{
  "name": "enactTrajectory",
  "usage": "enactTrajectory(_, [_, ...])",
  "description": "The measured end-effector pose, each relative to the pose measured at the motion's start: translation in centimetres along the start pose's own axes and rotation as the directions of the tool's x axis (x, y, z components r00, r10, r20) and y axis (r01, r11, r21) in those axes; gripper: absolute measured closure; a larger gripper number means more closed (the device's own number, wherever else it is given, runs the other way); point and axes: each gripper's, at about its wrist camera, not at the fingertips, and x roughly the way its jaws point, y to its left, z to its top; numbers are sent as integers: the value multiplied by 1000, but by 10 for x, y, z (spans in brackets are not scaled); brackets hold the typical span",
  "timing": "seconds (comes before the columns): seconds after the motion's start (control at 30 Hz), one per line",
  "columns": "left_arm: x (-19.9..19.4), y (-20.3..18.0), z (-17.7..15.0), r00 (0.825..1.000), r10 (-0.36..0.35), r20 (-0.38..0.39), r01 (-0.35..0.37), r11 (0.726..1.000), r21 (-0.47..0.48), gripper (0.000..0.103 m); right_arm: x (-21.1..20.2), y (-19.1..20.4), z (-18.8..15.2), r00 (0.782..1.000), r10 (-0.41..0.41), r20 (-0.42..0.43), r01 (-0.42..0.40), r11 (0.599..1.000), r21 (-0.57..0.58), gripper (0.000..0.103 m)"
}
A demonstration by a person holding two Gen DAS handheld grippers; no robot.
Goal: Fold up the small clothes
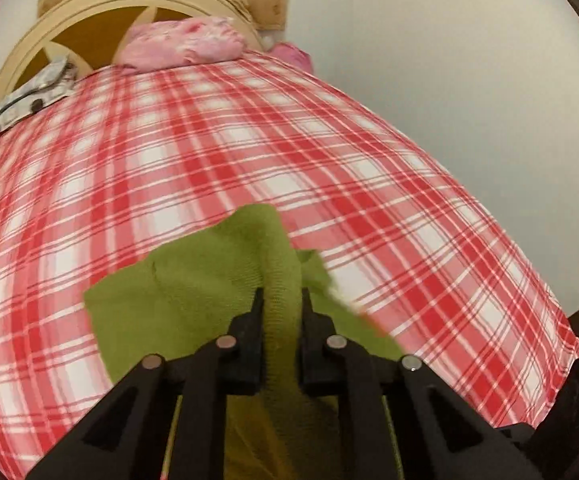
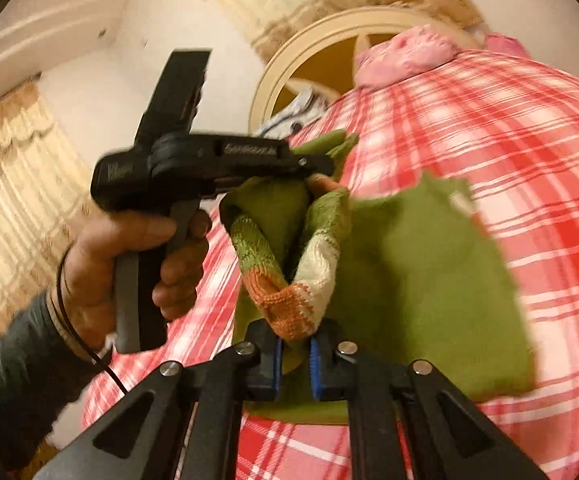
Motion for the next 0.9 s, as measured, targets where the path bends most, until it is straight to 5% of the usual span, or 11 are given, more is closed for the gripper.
enactTrajectory(0.17, [51,-30,-3,999,7,-48,-4,998,58,89,-21,-35,-14,998,-68,-12,68,993,96,93])
enactTrajectory(0.33, [46,-41,-14,998,-28,-64,32,997,69,79,-20,-63,-28,990,-119,-82,131,977,169,93])
enactTrajectory(0.4, [23,-41,-17,998,-66,-12,67,994,85,65,-25,-69,-33,987,-139,-81,152,970,189,92])
enactTrajectory(0.47, [1,-32,-25,998,-43,46,38,994,103,35,-34,-70,-34,981,-179,-69,190,961,201,86])
enactTrajectory(0.53, [-22,-14,-41,994,-28,105,17,995,103,31,-48,-61,-31,946,-325,-10,323,934,150,69])
enactTrajectory(0.6, [-30,8,-55,994,-4,111,-5,997,83,29,-67,-44,-24,913,-399,83,391,915,101,66])
enactTrajectory(0.73, [-36,53,-90,982,121,146,-123,992,2,28,-59,-3,-4,945,-304,125,311,949,-45,62])
enactTrajectory(0.8, [-34,73,-102,981,136,139,-129,990,-60,28,-28,18,7,984,-169,52,174,979,-110,62])
enactTrajectory(0.9, [-29,88,-117,986,120,114,-106,987,-124,28,14,17,18,994,-100,-32,98,993,-69,61])
